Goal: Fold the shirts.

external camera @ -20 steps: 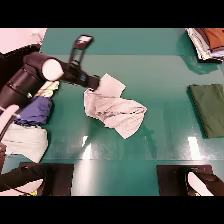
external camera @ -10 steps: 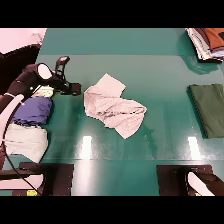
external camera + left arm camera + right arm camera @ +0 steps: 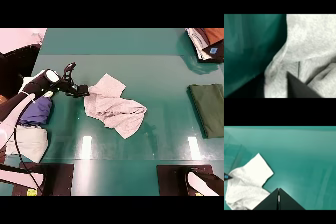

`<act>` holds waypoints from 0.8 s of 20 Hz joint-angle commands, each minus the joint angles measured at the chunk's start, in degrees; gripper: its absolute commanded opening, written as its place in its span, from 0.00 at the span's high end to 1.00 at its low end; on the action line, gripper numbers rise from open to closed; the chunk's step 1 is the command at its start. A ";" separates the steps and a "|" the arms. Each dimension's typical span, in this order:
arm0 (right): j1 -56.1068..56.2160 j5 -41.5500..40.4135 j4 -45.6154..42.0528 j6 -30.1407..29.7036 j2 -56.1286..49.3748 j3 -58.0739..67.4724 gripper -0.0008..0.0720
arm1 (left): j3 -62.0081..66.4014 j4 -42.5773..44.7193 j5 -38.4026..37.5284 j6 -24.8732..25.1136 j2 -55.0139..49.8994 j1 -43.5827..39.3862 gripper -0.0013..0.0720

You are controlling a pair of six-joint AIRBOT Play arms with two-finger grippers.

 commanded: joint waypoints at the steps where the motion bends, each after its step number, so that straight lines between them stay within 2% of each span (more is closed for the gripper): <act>1: 0.02 6.05 -0.39 1.79 -3.02 0.02 0.97 | 0.00 -1.62 2.73 0.48 -0.68 0.04 0.95; 4: 0.44 9.86 -0.44 3.58 -5.95 -2.14 0.97 | 2.03 -1.01 2.23 0.55 0.92 0.07 0.95; 8: 2.93 6.01 -0.26 4.74 -5.11 -20.70 0.96 | 7.87 3.69 0.96 0.59 4.44 0.07 0.95; 9: 4.07 3.61 0.52 5.57 -4.81 -27.06 0.79 | 9.18 4.79 0.15 0.57 4.79 0.07 0.95; 10: 5.31 1.20 3.26 5.57 -4.83 -33.29 0.43 | 9.99 4.87 -0.26 0.57 4.79 0.04 0.95; 11: 6.86 -1.01 6.80 5.46 -5.35 -38.58 0.38 | 10.23 4.85 -0.09 0.55 4.79 0.04 0.95; 14: 14.23 -9.92 18.40 -0.24 -8.98 -49.46 0.38 | 10.21 4.85 -0.26 0.55 4.59 0.04 0.95; 16: 20.06 -16.55 25.44 -3.87 -12.90 -51.15 0.38 | 10.21 4.85 -0.24 0.55 4.61 0.04 0.95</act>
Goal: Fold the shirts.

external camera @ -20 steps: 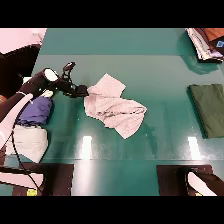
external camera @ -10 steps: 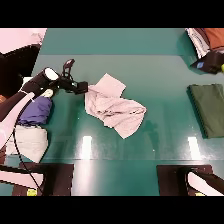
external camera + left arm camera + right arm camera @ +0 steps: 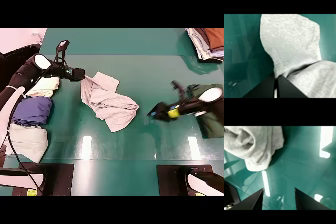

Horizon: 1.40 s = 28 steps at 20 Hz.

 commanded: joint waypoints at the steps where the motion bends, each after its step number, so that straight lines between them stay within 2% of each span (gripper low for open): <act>1: 8.83 -11.87 12.66 -5.75 -5.84 -5.95 0.38 | 0.48 0.50 -0.22 0.00 0.13 0.02 0.95; 4: 13.53 -16.39 13.51 -6.43 -12.41 -0.07 0.39 | 0.48 0.52 -1.14 0.02 0.13 0.02 0.95; 5: 14.32 -17.44 13.44 -6.58 -14.05 2.01 0.46 | 0.48 0.55 -1.60 0.02 0.13 0.02 0.95; 9: 14.78 -17.94 8.63 -6.58 -18.16 9.33 0.97 | 0.57 1.22 -2.78 0.00 0.33 0.09 0.95; 12: 11.93 -14.08 1.51 -4.68 -15.47 13.79 0.97 | 1.09 4.50 -2.12 0.00 4.85 0.09 0.95; 15: 6.34 -7.87 -12.61 1.92 -7.82 19.61 0.97 | 5.62 11.39 -2.78 0.00 12.81 0.09 0.95; 18: 1.40 -0.96 -23.39 4.00 1.46 26.91 0.97 | 12.13 12.48 -2.71 0.02 22.08 0.09 0.95; 24: -3.87 2.75 -25.68 4.00 16.46 39.98 0.97 | 21.62 12.09 -2.67 0.02 37.94 0.07 0.95; 28: -6.21 2.84 -25.68 4.00 23.06 45.24 0.97 | 25.05 11.30 -2.73 0.00 43.34 0.07 0.95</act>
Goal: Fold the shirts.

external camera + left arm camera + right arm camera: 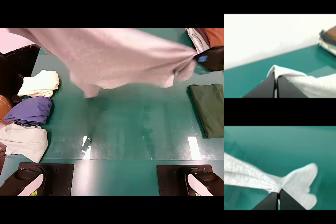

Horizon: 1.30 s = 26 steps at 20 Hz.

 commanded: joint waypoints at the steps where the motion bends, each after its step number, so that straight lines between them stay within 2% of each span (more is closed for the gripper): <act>1: -2.71 1.05 -1.07 0.26 6.19 5.01 0.97 | 4.00 -0.61 0.20 0.00 4.90 0.00 0.95; 4: -5.75 5.99 -0.96 0.59 7.74 7.41 0.97 | 7.28 -1.88 0.57 0.02 5.01 0.02 0.95; 7: -7.54 13.88 -0.98 5.25 6.05 8.15 0.97 | 6.71 1.77 -0.85 1.49 2.82 0.00 0.95; 11: -4.17 25.11 -2.71 11.58 -2.73 6.82 0.97 | 6.60 8.11 -16.33 -1.14 -11.17 0.02 0.95; 13: 0.72 24.76 -6.36 12.74 -7.72 1.90 0.97 | 6.60 7.69 -24.22 -2.56 -22.27 0.02 0.95; 15: 5.27 21.22 -8.46 12.70 -13.66 -4.00 0.97 | 6.60 7.65 -26.95 -3.74 -33.14 0.02 0.95; 19: 9.20 7.82 -7.89 10.91 -26.91 -8.33 0.97 | 6.60 7.76 -24.17 -5.18 -48.74 0.02 0.95; 22: 9.11 3.89 -8.02 10.69 -35.26 -3.96 0.97 | 6.60 8.87 -21.55 -5.16 -52.50 0.02 0.95; 24: 9.11 2.62 -7.98 9.92 -39.06 0.92 0.94 | 6.86 11.76 -19.41 -8.15 -52.37 0.02 0.94; 26: 9.09 4.00 -7.98 9.16 -41.59 6.14 0.48 | 7.63 14.12 -20.31 -9.70 -52.06 0.61 0.32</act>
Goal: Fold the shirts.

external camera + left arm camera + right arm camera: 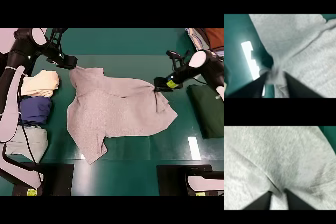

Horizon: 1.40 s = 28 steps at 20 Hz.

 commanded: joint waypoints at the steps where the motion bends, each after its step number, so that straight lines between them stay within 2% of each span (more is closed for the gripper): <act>1: 0.11 0.46 -0.04 -1.73 -5.46 7.48 0.47 | 0.59 3.02 -0.74 -2.56 -0.94 1.27 0.30; 5: -2.91 9.51 3.30 -9.03 -2.54 8.44 0.47 | -1.25 2.34 -10.64 -2.36 4.44 6.25 0.30; 9: -8.15 9.44 13.09 -11.69 7.45 -3.93 0.47 | -20.65 1.75 -10.60 -1.73 18.40 8.79 0.30; 14: -11.91 4.59 14.71 -11.72 18.82 -17.18 0.47 | -57.37 -3.58 -3.50 -1.97 36.61 8.55 0.30; 17: -13.66 3.78 15.32 -11.69 22.60 -20.87 0.47 | -70.73 -11.63 1.88 -1.88 41.05 8.55 0.30; 21: -15.69 3.78 17.14 -11.69 25.73 -23.50 0.47 | -76.17 -16.39 9.40 -1.86 41.31 8.55 0.30; 28: -15.78 3.85 16.94 -11.69 27.93 -23.89 0.47 | -78.31 -23.47 15.17 -0.20 41.03 8.55 0.30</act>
